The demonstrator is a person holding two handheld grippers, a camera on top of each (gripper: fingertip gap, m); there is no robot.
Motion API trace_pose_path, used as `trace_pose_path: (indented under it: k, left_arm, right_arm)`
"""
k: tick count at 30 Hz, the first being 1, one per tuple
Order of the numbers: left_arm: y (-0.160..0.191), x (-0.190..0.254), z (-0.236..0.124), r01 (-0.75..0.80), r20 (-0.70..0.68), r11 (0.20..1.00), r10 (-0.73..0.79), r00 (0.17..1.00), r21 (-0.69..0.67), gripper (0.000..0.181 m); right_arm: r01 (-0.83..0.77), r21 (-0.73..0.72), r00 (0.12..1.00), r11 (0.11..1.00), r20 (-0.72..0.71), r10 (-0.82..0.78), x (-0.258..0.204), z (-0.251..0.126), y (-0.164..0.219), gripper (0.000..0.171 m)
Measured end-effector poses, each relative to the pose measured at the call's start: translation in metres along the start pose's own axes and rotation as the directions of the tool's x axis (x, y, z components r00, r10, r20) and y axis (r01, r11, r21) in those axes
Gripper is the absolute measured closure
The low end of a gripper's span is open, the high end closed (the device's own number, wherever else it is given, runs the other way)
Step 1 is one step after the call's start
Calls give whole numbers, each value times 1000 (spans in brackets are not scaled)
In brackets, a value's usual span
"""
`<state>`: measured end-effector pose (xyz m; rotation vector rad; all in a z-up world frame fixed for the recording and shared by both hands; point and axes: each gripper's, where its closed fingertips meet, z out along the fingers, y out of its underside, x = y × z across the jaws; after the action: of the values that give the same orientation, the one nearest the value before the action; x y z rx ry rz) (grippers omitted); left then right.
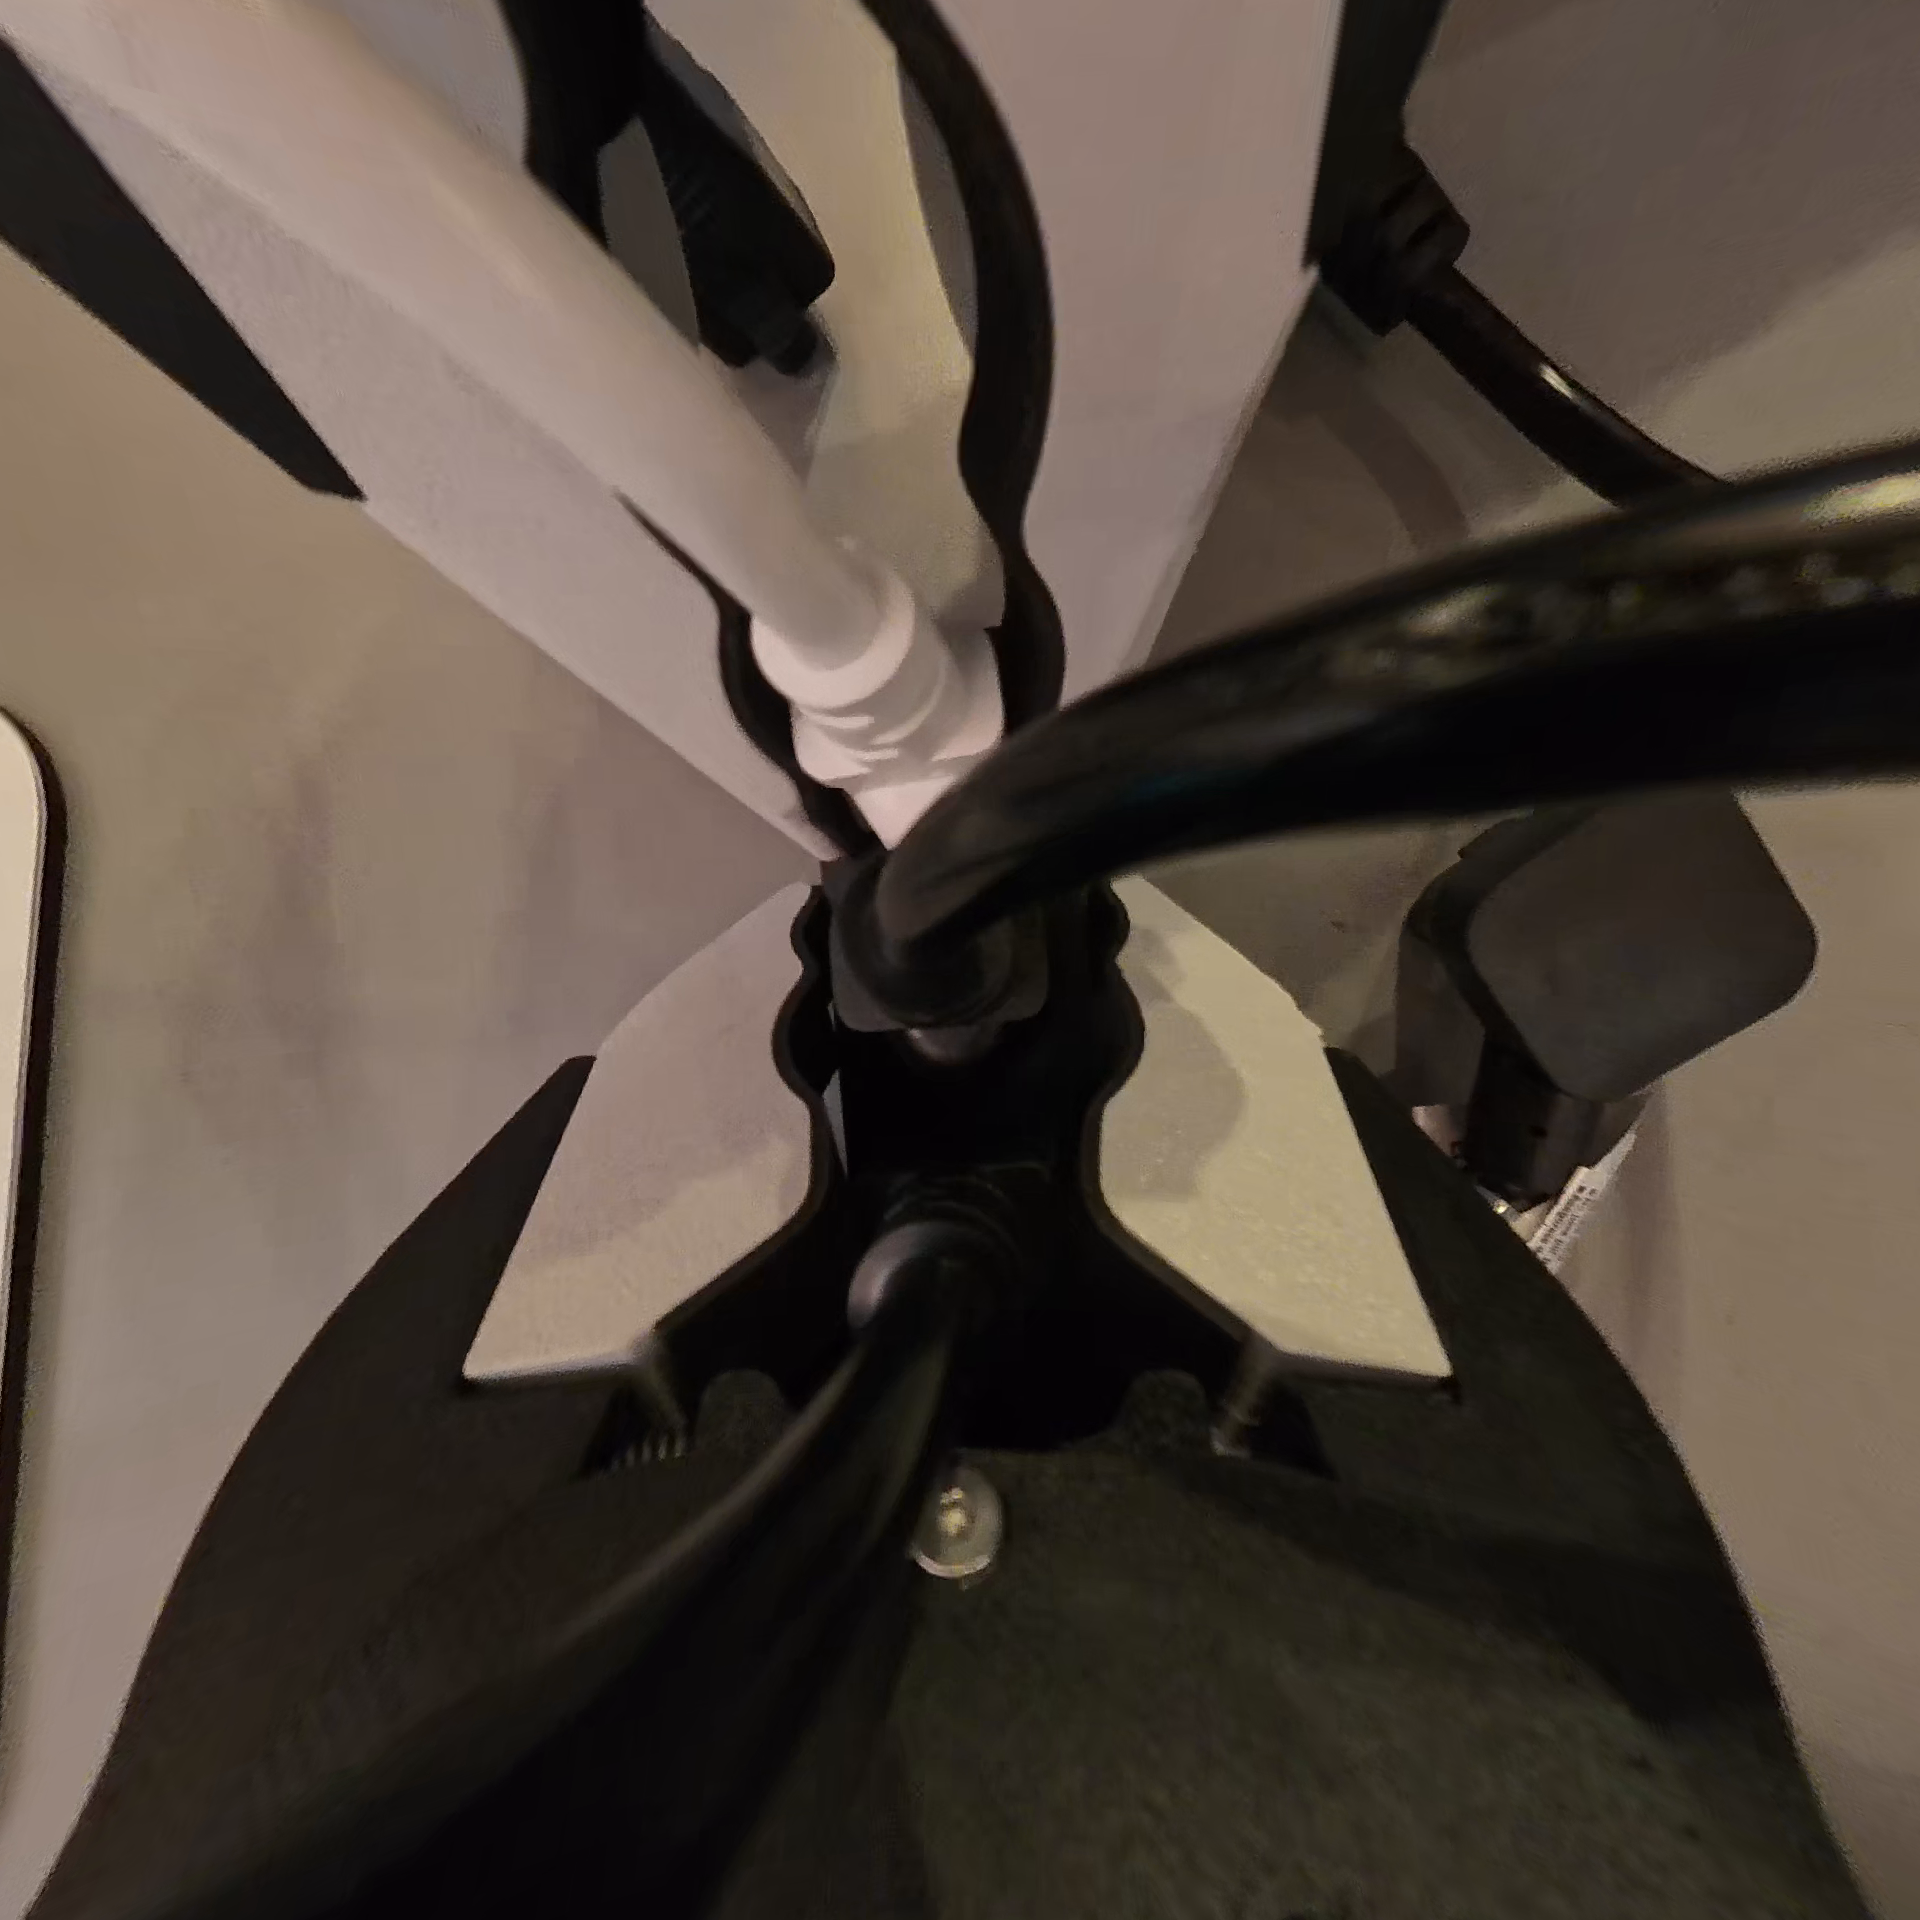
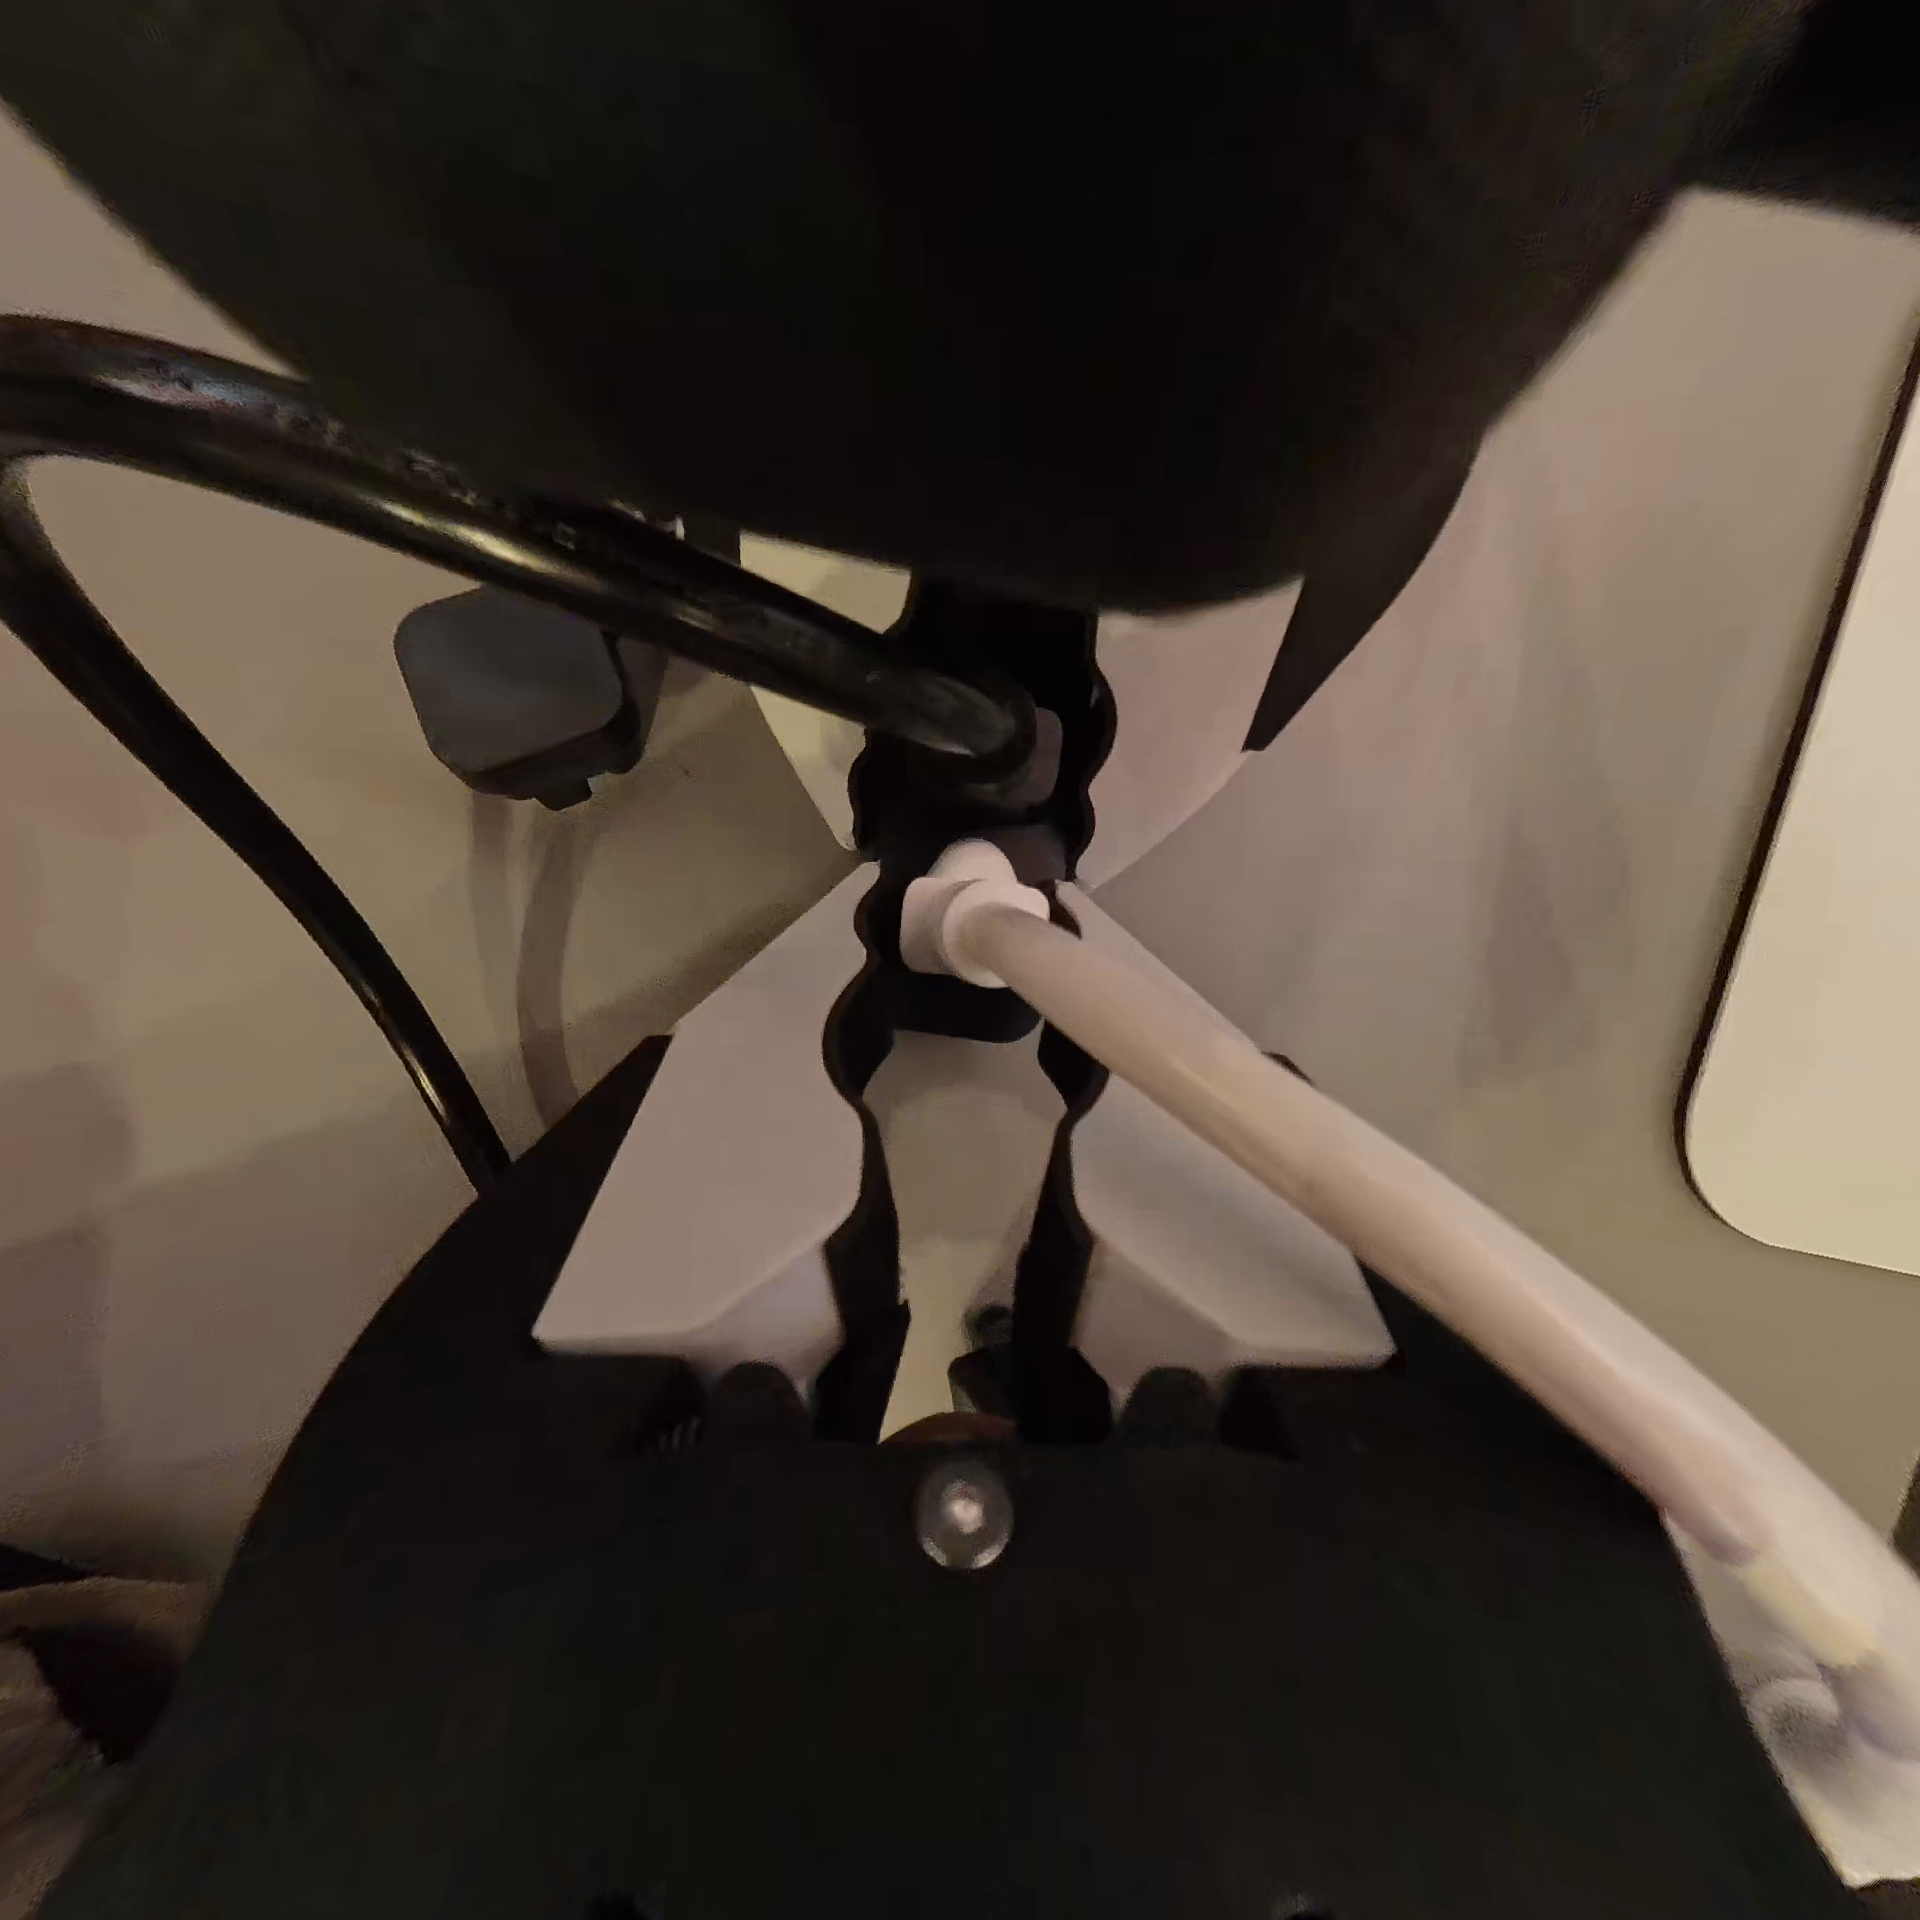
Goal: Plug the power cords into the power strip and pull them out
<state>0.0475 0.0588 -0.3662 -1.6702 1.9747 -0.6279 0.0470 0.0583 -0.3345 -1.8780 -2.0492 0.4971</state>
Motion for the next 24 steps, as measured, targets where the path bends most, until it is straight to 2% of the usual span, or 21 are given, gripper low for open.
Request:
trace_pose_path:
  k: [6, 14, 19, 24]
  left_arm:
    - [3, 1, 0, -16, -19, 1000, 16, 1000, -13, 134]
    - [4, 3, 2, -29, -27, 999, 28, 999, -20, 134]
    - [-1, 4, -10, -12, -19, 1000, 12, 1000, -20, 131]
    - [-8, -4, -30, 19, -3, 999, -19, 1000, 50, 137]
  right_arm:
    - [-67, 2, 998, 998, 20, 67, -1, 2, -1, 147]
    - [-63, -18, 998, 998, 14, 63, 0, 5, 2, 148]
    - [-77, -13, 997, 997, 16, 78, 1, 6, 4, 148]
    - [-97, 11, 995, 995, 36, 96, -1, 6, 2, 148]
